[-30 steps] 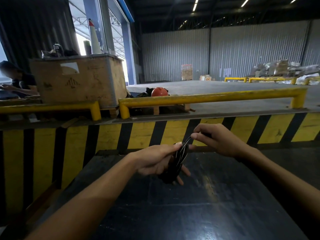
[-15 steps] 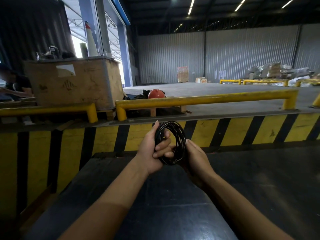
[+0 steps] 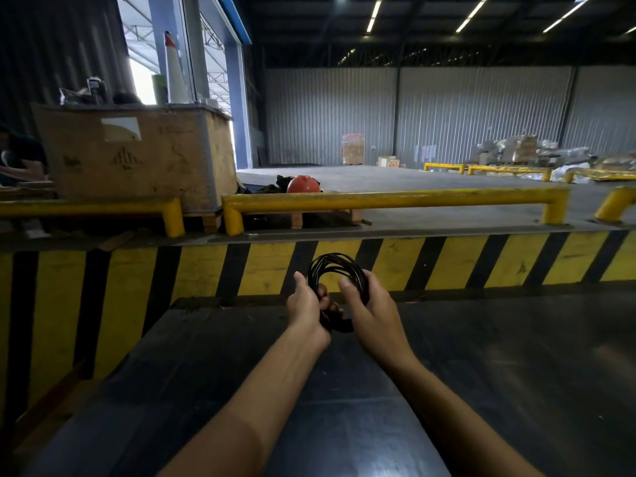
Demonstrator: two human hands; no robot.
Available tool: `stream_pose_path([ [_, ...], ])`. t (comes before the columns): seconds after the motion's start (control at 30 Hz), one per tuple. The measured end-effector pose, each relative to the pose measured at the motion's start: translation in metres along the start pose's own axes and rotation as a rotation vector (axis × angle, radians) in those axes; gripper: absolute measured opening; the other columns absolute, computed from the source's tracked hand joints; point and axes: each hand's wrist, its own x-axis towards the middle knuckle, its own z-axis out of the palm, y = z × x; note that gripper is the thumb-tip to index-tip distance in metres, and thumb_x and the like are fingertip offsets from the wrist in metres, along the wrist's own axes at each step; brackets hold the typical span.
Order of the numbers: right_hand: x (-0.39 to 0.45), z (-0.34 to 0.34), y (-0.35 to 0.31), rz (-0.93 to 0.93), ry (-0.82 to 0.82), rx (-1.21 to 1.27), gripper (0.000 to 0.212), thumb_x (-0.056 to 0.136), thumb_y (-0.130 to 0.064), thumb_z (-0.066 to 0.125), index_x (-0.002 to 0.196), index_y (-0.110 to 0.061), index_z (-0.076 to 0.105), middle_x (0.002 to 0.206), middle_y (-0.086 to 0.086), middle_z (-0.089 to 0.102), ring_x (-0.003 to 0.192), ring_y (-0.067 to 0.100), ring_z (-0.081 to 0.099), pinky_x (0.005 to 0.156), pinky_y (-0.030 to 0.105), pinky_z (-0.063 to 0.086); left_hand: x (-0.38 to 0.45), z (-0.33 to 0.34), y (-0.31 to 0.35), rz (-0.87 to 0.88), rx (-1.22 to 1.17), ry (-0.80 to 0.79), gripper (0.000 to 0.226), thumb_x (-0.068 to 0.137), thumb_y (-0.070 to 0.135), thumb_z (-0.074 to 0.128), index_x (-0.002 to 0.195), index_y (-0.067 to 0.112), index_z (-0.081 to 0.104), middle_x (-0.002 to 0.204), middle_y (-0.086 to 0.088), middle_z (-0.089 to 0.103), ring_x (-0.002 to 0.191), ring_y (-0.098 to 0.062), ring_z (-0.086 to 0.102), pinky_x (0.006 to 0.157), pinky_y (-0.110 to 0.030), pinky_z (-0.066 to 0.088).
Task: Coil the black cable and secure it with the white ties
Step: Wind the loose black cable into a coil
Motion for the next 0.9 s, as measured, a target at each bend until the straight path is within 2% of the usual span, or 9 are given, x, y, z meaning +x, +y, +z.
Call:
stream_pose_path([
  [0.1, 0.0, -0.011, 0.005, -0.059, -0.01, -0.268, 0.015, 0.097, -0.026, 0.046, 0.096, -0.019, 0.059, 0.086, -0.002, 0.066, 0.075, 0.005, 0.061, 0.061, 0.018, 0.047, -0.002, -0.014, -0.006, -0.044, 0.112, -0.091, 0.057, 0.095, 0.054, 0.037, 0.066, 0.01, 0.058, 0.047, -0.002, 0.058, 0.052, -0.018, 0.055, 0.059, -0.033, 0.049],
  [0.17, -0.002, -0.02, 0.009, -0.083, -0.099, -0.504, 0.014, 0.097, -0.024, 0.046, 0.089, -0.016, 0.055, 0.087, -0.001, 0.064, 0.074, 0.011, 0.058, 0.057, 0.015, 0.039, 0.003, -0.026, -0.01, 0.02, 0.306, -0.116, 0.061, 0.093, 0.059, 0.032, 0.083, 0.01, 0.066, 0.072, -0.006, 0.071, 0.071, -0.02, 0.066, 0.07, -0.037, 0.053],
  [0.23, -0.009, -0.025, 0.015, -0.089, -0.229, -0.67, 0.013, 0.097, -0.024, 0.047, 0.089, -0.016, 0.055, 0.089, 0.004, 0.065, 0.077, 0.017, 0.06, 0.054, 0.017, 0.036, 0.009, -0.034, -0.012, 0.16, 0.506, -0.138, 0.065, 0.09, 0.067, 0.027, 0.092, 0.014, 0.065, 0.093, -0.007, 0.07, 0.088, -0.02, 0.064, 0.073, -0.037, 0.05],
  [0.33, -0.028, -0.024, 0.021, -0.057, -0.342, -0.702, 0.019, 0.096, -0.025, 0.05, 0.094, -0.008, 0.058, 0.093, 0.01, 0.069, 0.082, 0.024, 0.064, 0.065, 0.035, 0.049, 0.015, -0.041, -0.026, 0.273, 0.775, -0.246, 0.07, 0.086, 0.072, 0.025, 0.081, 0.017, 0.069, 0.089, -0.005, 0.07, 0.087, -0.018, 0.063, 0.071, -0.035, 0.046],
  [0.43, -0.049, -0.023, 0.027, -0.007, -0.342, -0.652, 0.02, 0.096, -0.025, 0.05, 0.096, -0.006, 0.058, 0.089, 0.011, 0.068, 0.078, 0.024, 0.063, 0.068, 0.04, 0.049, 0.019, -0.047, -0.055, 0.305, 0.91, -0.281, 0.078, 0.087, 0.07, 0.024, 0.073, 0.008, 0.07, 0.077, -0.011, 0.071, 0.077, -0.022, 0.064, 0.072, -0.036, 0.047],
  [0.57, -0.08, -0.028, 0.047, 0.113, -0.308, -0.599, 0.016, 0.097, -0.026, 0.048, 0.085, -0.016, 0.052, 0.068, -0.005, 0.054, 0.06, 0.009, 0.051, 0.055, 0.021, 0.037, 0.019, -0.054, -0.097, 0.298, 0.865, -0.3, 0.072, 0.087, 0.066, 0.037, 0.065, 0.002, 0.063, 0.056, -0.007, 0.057, 0.05, -0.018, 0.055, 0.048, -0.027, 0.043],
  [0.63, -0.097, -0.033, 0.056, 0.174, -0.277, -0.547, 0.015, 0.097, -0.028, 0.048, 0.09, -0.016, 0.054, 0.069, -0.008, 0.053, 0.058, 0.004, 0.048, 0.054, 0.018, 0.036, 0.02, -0.056, -0.114, 0.346, 0.832, -0.246, 0.067, 0.087, 0.062, 0.045, 0.056, 0.005, 0.06, 0.047, -0.004, 0.05, 0.042, -0.016, 0.049, 0.044, -0.028, 0.04],
  [0.73, -0.126, -0.038, 0.071, 0.245, -0.173, -0.444, 0.013, 0.098, -0.029, 0.046, 0.104, -0.024, 0.056, 0.079, -0.011, 0.06, 0.07, 0.0, 0.056, 0.061, 0.016, 0.041, 0.026, -0.061, -0.134, 0.3, 0.723, -0.145, 0.065, 0.086, 0.057, 0.052, 0.034, 0.02, 0.043, 0.031, 0.007, 0.036, 0.032, -0.012, 0.04, 0.043, -0.028, 0.035],
  [0.9, -0.151, -0.042, 0.094, 0.269, -0.131, -0.428, 0.022, 0.1, -0.029, 0.039, 0.11, -0.02, 0.056, 0.082, -0.007, 0.061, 0.073, 0.006, 0.057, 0.066, 0.029, 0.045, 0.023, -0.068, -0.164, 0.133, 0.564, 0.001, 0.063, 0.085, 0.052, 0.058, 0.036, 0.023, 0.032, 0.037, 0.008, 0.027, 0.028, -0.009, 0.029, 0.036, -0.021, 0.026],
])
